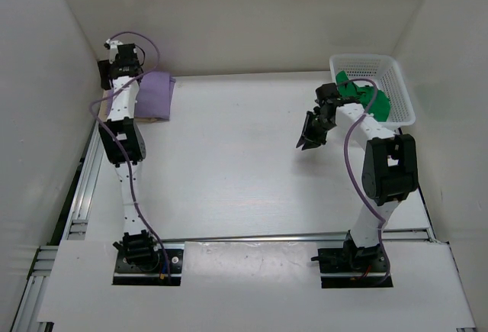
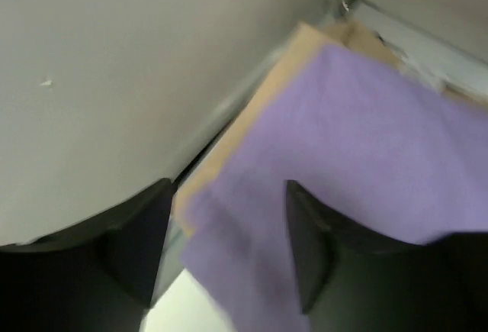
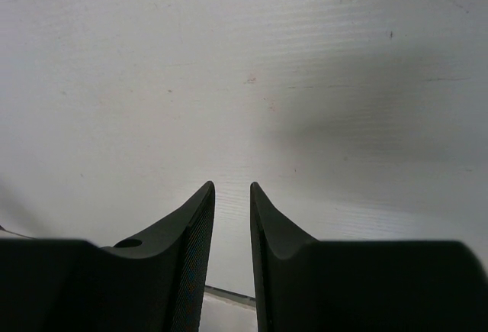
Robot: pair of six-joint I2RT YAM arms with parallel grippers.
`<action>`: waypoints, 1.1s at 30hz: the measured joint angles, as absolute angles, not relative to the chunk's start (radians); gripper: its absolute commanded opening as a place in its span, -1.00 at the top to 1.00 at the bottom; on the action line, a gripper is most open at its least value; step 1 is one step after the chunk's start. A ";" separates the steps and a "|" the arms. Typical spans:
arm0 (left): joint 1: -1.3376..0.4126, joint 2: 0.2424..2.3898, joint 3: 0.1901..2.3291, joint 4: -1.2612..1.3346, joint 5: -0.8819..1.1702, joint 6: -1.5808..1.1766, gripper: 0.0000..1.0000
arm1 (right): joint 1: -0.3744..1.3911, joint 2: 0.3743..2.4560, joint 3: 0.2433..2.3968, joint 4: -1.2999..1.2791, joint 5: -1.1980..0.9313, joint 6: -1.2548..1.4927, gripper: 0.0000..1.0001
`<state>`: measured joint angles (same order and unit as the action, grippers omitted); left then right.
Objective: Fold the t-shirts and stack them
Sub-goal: Put the neatly folded tshirt into the corner of the board with the left arm
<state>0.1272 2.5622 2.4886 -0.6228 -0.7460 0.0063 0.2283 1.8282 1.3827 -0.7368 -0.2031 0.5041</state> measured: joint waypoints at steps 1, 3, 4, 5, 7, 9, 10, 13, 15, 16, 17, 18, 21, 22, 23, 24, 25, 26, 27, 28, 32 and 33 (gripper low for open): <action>0.136 2.603 2.533 -0.596 -0.764 0.006 -0.54 | 0.228 1.828 1.387 -0.738 -0.203 0.501 0.40; 0.151 2.630 2.533 -0.566 -0.791 0.004 -0.59 | 0.228 1.828 1.390 -0.741 -0.201 0.497 0.40; 0.157 2.624 2.511 -0.560 -0.800 0.004 -0.59 | 0.228 1.828 1.390 -0.743 -0.199 0.495 0.38; 0.164 2.611 2.476 -0.551 -0.808 0.004 -0.62 | 0.228 1.826 1.390 -0.748 -0.197 0.494 0.38; 0.175 2.565 2.389 -0.545 -0.824 0.004 -0.62 | 0.228 1.819 1.390 -0.759 -0.189 0.488 0.35; 0.175 2.507 2.305 -0.537 -0.835 0.004 -0.69 | 0.228 1.802 1.392 -0.774 -0.182 0.481 0.33; 0.172 2.463 2.247 -0.537 -0.836 0.004 -0.76 | 0.228 1.793 1.401 -0.787 -0.178 0.478 0.33; 0.147 2.287 2.059 -0.538 -0.817 0.007 -1.00 | 0.218 1.765 1.463 -0.828 -0.161 0.458 -0.03; 0.112 2.139 1.939 -0.537 -0.781 0.005 -1.00 | 0.196 1.752 1.538 -0.843 -0.145 0.445 -0.34; 0.089 2.055 1.875 -0.530 -0.761 0.003 -1.00 | 0.179 1.747 1.584 -0.847 -0.131 0.434 -0.41; 0.061 1.972 1.822 -0.530 -0.738 0.004 -1.00 | 0.157 1.746 1.637 -0.851 -0.112 0.429 -0.51; 0.033 1.892 1.778 -0.529 -0.710 0.005 -1.00 | 0.134 1.748 1.685 -0.850 -0.094 0.425 -0.51; -0.041 1.700 1.708 -0.588 -0.564 0.004 -1.00 | 0.047 1.785 1.855 -0.855 -0.039 0.424 -0.57; -0.049 1.654 1.711 -0.629 -0.496 0.004 -1.00 | 0.012 1.820 1.934 -0.857 -0.025 0.434 -0.57; -0.044 1.616 1.719 -0.678 -0.426 0.004 -1.00 | -0.022 1.860 2.000 -0.845 -0.012 0.451 -0.57; -0.030 1.585 1.727 -0.725 -0.356 0.004 -1.00 | -0.053 1.901 2.052 -0.835 -0.004 0.474 -0.57; -0.009 1.560 1.730 -0.770 -0.290 0.003 -1.00 | -0.085 1.949 2.105 -0.828 0.001 0.506 -0.57; 0.005 1.541 1.729 -0.813 -0.246 0.002 -1.00 | -0.116 2.003 2.145 -0.813 0.004 0.540 -0.57; 0.021 1.523 1.720 -0.855 -0.208 0.002 -1.00 | -0.141 2.047 2.167 -0.795 0.004 0.579 -0.57; 0.031 1.507 1.703 -0.880 -0.186 0.002 -1.00 | -0.164 2.095 2.176 -0.773 0.004 0.626 -0.59; 0.031 1.448 1.559 -0.975 -0.137 0.002 -1.00 | -0.230 2.281 2.176 -0.736 0.023 0.815 -0.87; 0.030 1.444 1.535 -0.995 -0.130 0.002 -1.00 | -0.235 2.322 2.177 -0.732 0.030 0.857 -0.99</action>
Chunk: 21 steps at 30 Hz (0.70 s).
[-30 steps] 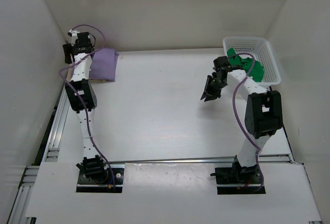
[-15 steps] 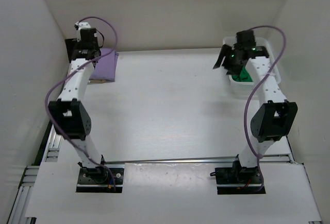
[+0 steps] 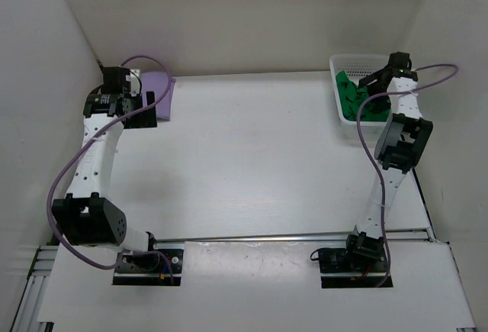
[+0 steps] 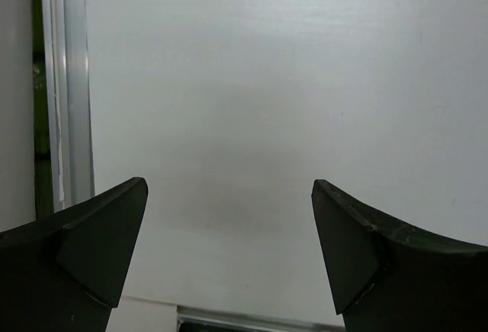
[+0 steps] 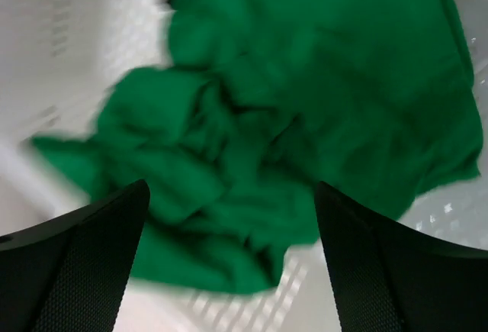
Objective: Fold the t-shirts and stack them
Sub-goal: Put the neatly folded tshirt into the corner of the board with the left arm, then grab crumpled tshirt from bin with the right arm
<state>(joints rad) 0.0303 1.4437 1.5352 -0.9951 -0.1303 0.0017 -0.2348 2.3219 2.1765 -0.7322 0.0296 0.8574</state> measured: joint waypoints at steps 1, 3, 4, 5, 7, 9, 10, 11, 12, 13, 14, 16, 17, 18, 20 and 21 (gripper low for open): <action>0.031 1.443 1.517 -1.016 -0.123 0.002 -1.00 | -0.236 2.354 2.177 -0.731 0.035 0.891 -1.00; 0.042 1.443 1.494 -1.045 -0.117 0.002 -1.00 | -0.230 2.408 2.179 -0.730 0.044 0.953 -1.00; 0.051 1.441 1.488 -1.055 -0.115 0.002 -1.00 | -0.225 2.429 2.186 -0.729 0.047 0.980 -0.93; 0.061 1.439 1.485 -1.063 -0.115 0.002 -1.00 | -0.219 2.442 2.195 -0.725 0.051 1.000 -0.86; 0.084 1.430 1.483 -1.074 -0.116 0.002 -1.00 | -0.207 2.449 2.207 -0.712 0.056 1.035 -0.76; 0.110 1.415 1.481 -1.077 -0.116 0.002 -1.00 | -0.197 2.449 2.221 -0.691 0.054 1.062 -0.40; 0.124 1.406 1.480 -1.081 -0.117 0.002 -1.00 | -0.193 2.450 2.227 -0.677 0.053 1.074 -0.21; 0.136 1.396 1.480 -1.085 -0.117 0.002 -1.00 | -0.191 2.452 2.234 -0.666 0.050 1.090 0.17; 0.150 1.386 1.480 -1.089 -0.118 0.002 -1.00 | -0.187 2.456 2.239 -0.656 0.047 1.101 0.43; 0.162 1.374 1.480 -1.093 -0.119 0.002 -1.00 | -0.184 2.459 2.240 -0.647 0.042 1.117 0.95; 0.175 1.364 1.480 -1.096 -0.120 0.002 -1.00 | -0.183 2.463 2.240 -0.640 0.036 1.122 1.00; 0.195 1.346 1.479 -1.100 -0.120 0.001 -1.00 | -0.181 2.467 2.230 -0.620 0.020 1.145 1.00; 0.201 1.339 1.478 -1.102 -0.121 0.001 -1.00 | -0.179 2.467 2.226 -0.616 0.017 1.143 1.00; 0.207 1.331 1.478 -1.104 -0.121 0.001 -1.00 | -0.177 2.467 2.224 -0.610 0.016 1.136 1.00; 0.213 1.314 1.475 -1.108 -0.121 0.001 -1.00 | -0.171 2.453 2.210 -0.596 0.035 1.109 1.00; 0.215 1.304 1.472 -1.108 -0.121 0.002 -1.00 | -0.163 2.437 2.194 -0.593 0.068 1.089 1.00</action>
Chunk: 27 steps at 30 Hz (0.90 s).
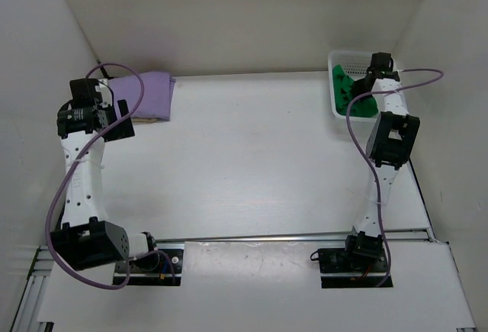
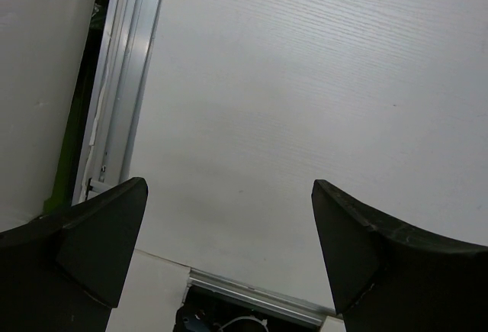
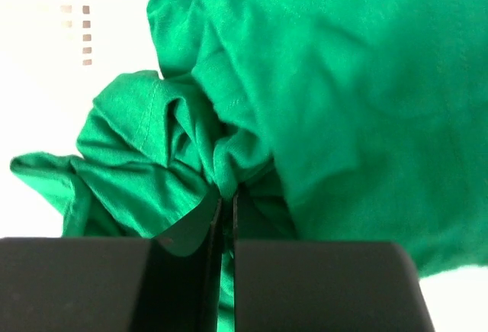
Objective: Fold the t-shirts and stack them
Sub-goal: Grab crumpled tshirt from bin with the right arm, then move the tshirt to the center of the board
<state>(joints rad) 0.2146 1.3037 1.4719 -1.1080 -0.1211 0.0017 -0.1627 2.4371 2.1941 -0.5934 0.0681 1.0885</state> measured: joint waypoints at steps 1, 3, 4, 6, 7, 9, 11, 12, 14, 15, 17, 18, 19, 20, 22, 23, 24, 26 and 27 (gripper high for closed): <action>0.218 1.293 1.470 -1.111 -0.120 0.002 -1.00 | -0.148 2.410 2.173 -0.591 0.116 1.061 1.00; 0.223 1.269 1.470 -1.117 -0.120 0.001 -1.00 | -0.109 2.339 2.133 -0.591 0.215 1.010 1.00; 0.224 1.256 1.470 -1.118 -0.120 0.001 -1.00 | -0.083 2.297 2.125 -0.592 0.265 0.981 1.00; 0.231 1.220 1.470 -1.121 -0.119 0.001 -1.00 | -0.022 2.196 2.119 -0.574 0.381 0.898 1.00; 0.235 1.201 1.470 -1.121 -0.119 0.001 -1.00 | 0.004 2.147 2.119 -0.559 0.424 0.859 1.00; 0.243 1.153 1.465 -1.120 -0.113 0.001 -1.00 | 0.066 2.028 2.120 -0.507 0.505 0.742 1.00; 0.250 1.100 1.454 -1.118 -0.100 0.001 -1.00 | 0.123 1.916 2.124 -0.443 0.558 0.638 1.00; 0.254 1.070 1.443 -1.116 -0.091 0.001 -1.00 | 0.155 1.855 2.134 -0.404 0.582 0.580 1.00; 0.255 1.018 1.422 -1.118 -0.077 0.001 -1.00 | 0.205 1.753 2.151 -0.332 0.611 0.466 1.00; 0.256 0.995 1.412 -1.118 -0.070 0.001 -1.00 | 0.234 1.701 2.160 -0.298 0.615 0.416 1.00; 0.258 0.965 1.399 -1.118 -0.060 0.001 -1.00 | 0.294 1.594 2.173 -0.249 0.596 0.345 1.00; 0.260 0.954 1.398 -1.118 -0.056 0.002 -1.00 | 0.325 1.541 2.176 -0.229 0.574 0.325 1.00; 0.263 0.947 1.397 -1.116 -0.053 0.001 -1.00 | 0.352 1.491 2.174 -0.217 0.542 0.319 1.00; 0.268 0.940 1.396 -1.114 -0.047 0.001 -1.00 | 0.378 1.440 2.162 -0.202 0.506 0.321 1.00; 0.278 0.931 1.396 -1.114 -0.036 0.002 -1.00 | 0.429 1.328 2.101 -0.177 0.438 0.348 1.00; 0.281 0.927 1.396 -1.114 -0.027 0.001 -1.00 | 0.456 1.260 2.040 -0.163 0.406 0.375 1.00; 0.283 0.926 1.396 -1.114 -0.021 0.001 -1.00 | 0.472 1.215 1.998 -0.160 0.385 0.405 1.00; 0.286 0.928 1.396 -1.114 -0.005 0.001 -1.00 | 0.506 1.124 1.876 -0.141 0.345 0.496 0.97; 0.286 0.930 1.396 -1.113 0.003 0.001 -1.00 | 0.516 1.095 1.821 -0.139 0.332 0.542 0.78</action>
<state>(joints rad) 0.2863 0.9302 1.3956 -1.1133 0.0029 0.0013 0.5163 1.0946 1.8214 -0.1387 0.3325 0.5423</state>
